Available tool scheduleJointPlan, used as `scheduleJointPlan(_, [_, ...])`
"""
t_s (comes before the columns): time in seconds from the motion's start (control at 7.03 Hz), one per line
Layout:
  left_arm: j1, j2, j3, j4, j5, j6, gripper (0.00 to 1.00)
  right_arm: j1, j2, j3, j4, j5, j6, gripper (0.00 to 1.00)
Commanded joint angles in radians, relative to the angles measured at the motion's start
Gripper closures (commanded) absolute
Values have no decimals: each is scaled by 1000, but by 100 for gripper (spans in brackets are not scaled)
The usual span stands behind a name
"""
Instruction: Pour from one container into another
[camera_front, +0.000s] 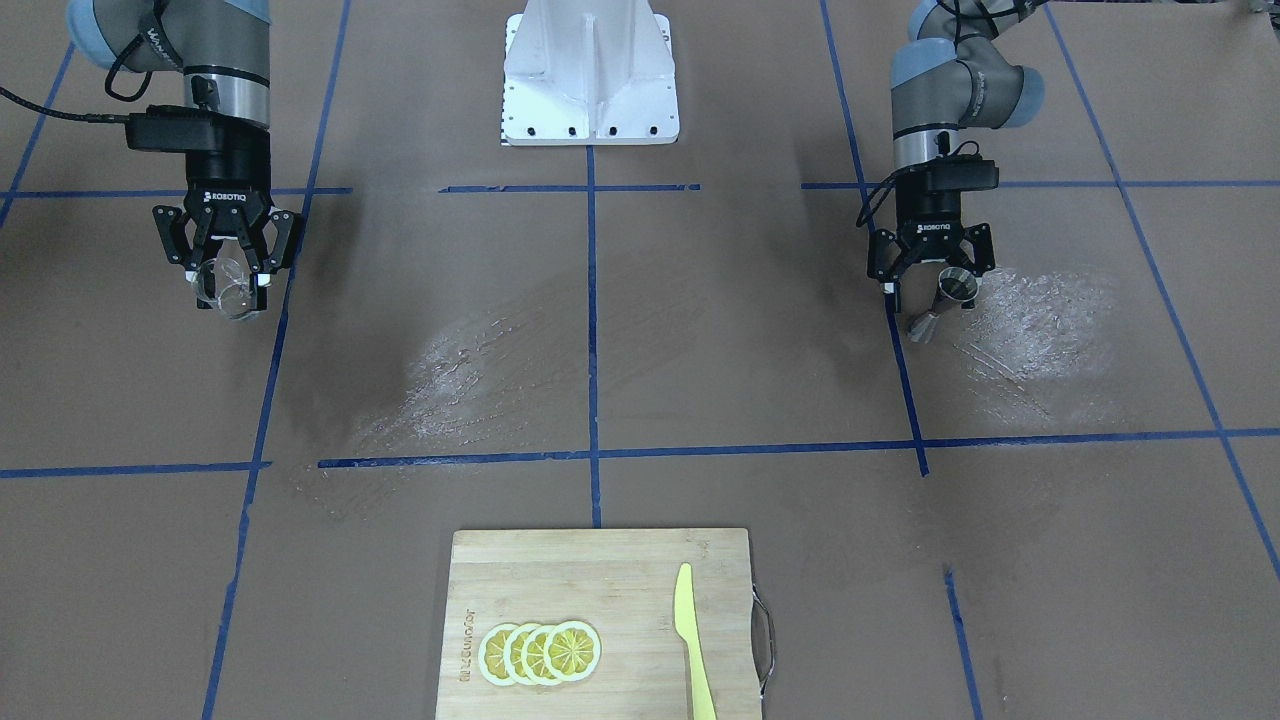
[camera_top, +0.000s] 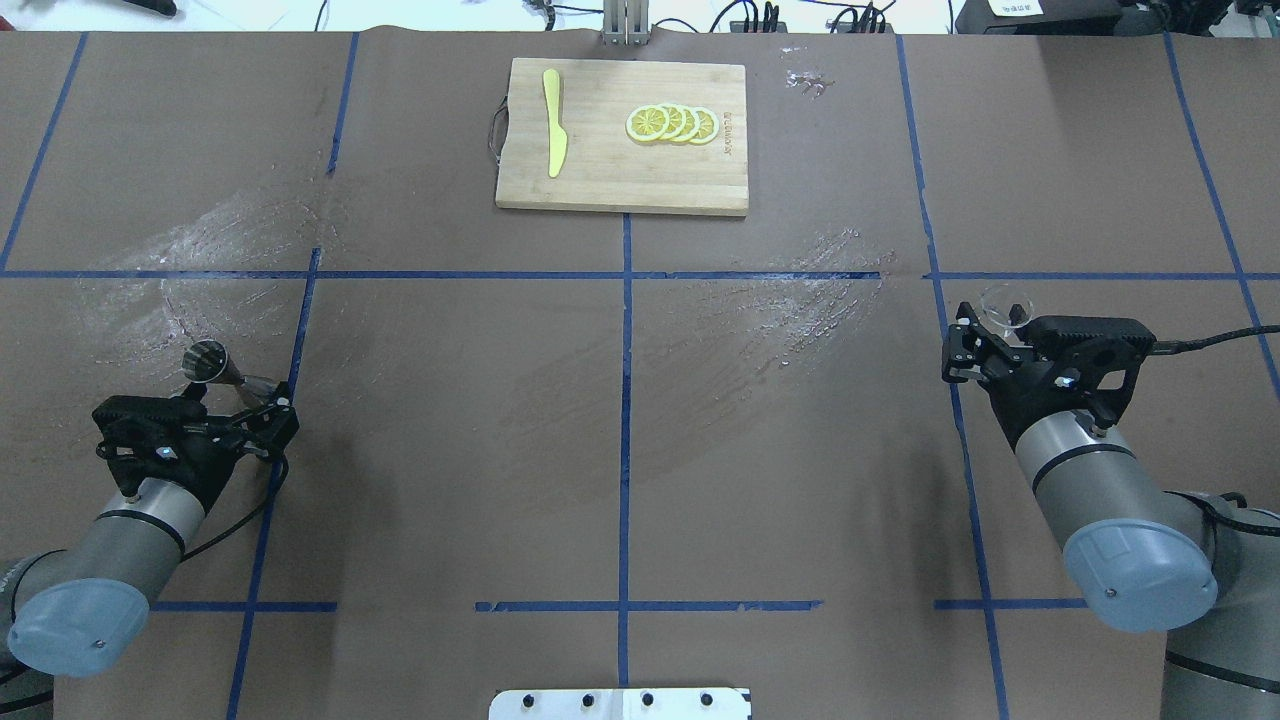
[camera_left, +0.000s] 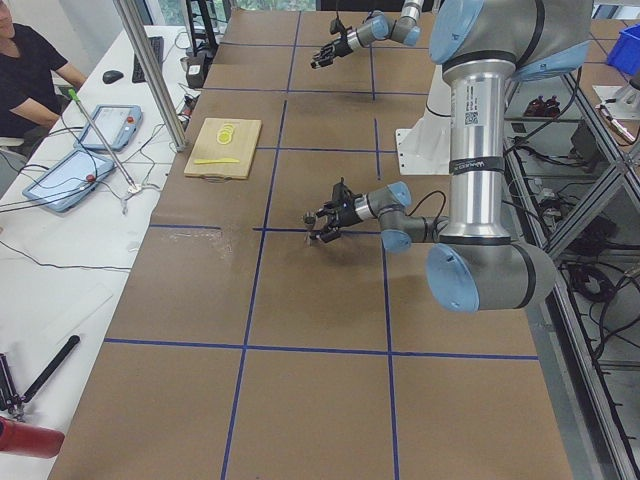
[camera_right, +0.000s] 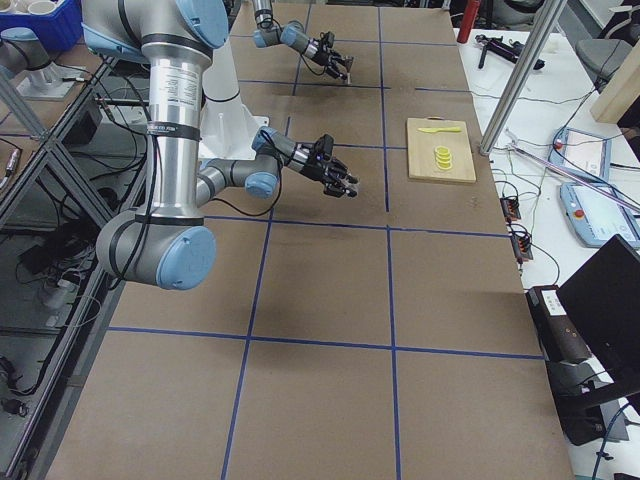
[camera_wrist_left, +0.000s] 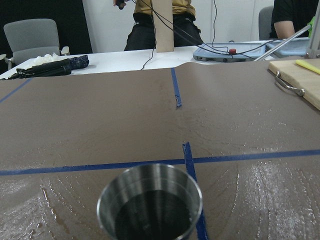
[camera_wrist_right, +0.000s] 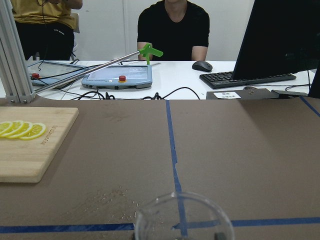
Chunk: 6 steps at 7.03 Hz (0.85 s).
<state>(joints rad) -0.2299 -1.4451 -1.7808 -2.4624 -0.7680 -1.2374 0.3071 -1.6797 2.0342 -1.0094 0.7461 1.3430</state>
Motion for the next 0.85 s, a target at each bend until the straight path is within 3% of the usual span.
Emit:
scheduleJointPlan(0.0, [-3,105,-138,0,-155,85,0,-16,0,-23,0,-33,27,100])
scheduleJointPlan(0.43, [-18,224,-296,17,-394,156,0,-75,2,-93,2,-109,134,100])
scheduleJointPlan(0.71, [-90,239,-441,162,-574,193,0,-124,2,-149,2,-175,205,100])
